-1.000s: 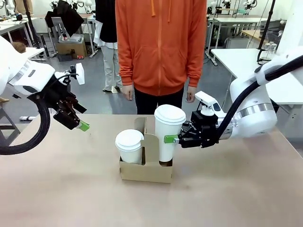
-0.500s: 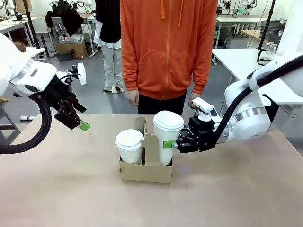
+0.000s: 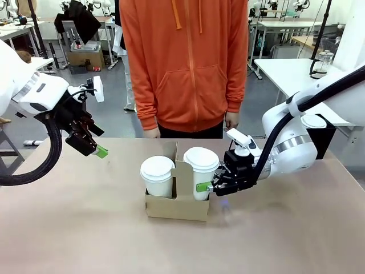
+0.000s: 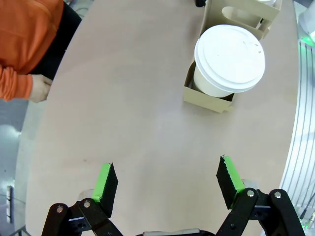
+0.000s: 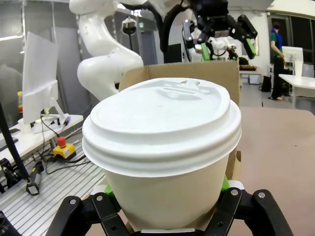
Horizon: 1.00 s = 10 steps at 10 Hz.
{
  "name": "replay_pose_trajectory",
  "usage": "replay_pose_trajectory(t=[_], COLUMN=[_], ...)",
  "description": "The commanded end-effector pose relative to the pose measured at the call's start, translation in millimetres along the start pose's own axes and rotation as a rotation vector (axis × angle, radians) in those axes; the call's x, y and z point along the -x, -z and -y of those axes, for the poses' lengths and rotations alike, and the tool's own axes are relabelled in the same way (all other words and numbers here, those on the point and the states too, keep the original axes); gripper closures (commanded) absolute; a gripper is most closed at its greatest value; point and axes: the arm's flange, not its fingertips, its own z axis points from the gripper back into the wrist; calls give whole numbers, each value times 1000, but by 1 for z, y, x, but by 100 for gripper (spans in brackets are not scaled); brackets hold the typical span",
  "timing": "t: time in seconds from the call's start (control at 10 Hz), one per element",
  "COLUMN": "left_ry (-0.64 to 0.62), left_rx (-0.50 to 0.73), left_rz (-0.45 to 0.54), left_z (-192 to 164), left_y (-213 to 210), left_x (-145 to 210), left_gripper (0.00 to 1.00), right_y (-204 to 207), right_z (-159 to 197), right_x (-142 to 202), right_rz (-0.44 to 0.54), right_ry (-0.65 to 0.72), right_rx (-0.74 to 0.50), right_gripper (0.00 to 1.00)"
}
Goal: Pour a drink into a cup and package it in a carrier.
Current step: Insert the held 600 ml Paper Cup into the Cup Carrier.
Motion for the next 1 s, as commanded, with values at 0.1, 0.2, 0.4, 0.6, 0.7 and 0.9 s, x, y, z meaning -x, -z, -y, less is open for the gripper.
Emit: replay_pose_trajectory(t=[0.1,0.2,0.4,0.6,0.7,0.9], left_ry=[-17,-17,-17,-17,-17,-17], left_rx=[8,8,8,8,8,8], left_rz=[8,8,8,8,8,8], left_z=[0,0,0,0,0,0], left_y=[0,0,0,0,0,0], left_x=[-2,-2,-2,-2,-2,-2], left_gripper=[0,0,0,0,0,0], right_y=[-2,-3,-4,-5,-9,-17], right_z=[12,13,16,17,18,12], right_x=[8,10,14,15,12,3], right_rz=[-54,-53,-60,-67,-72,-86], right_ry=[-31,-31,-18,-9,-22,-32], right_rx=[-32,-38,-44,-51,-61,-41], right_gripper=[20,20,20,20,0,0])
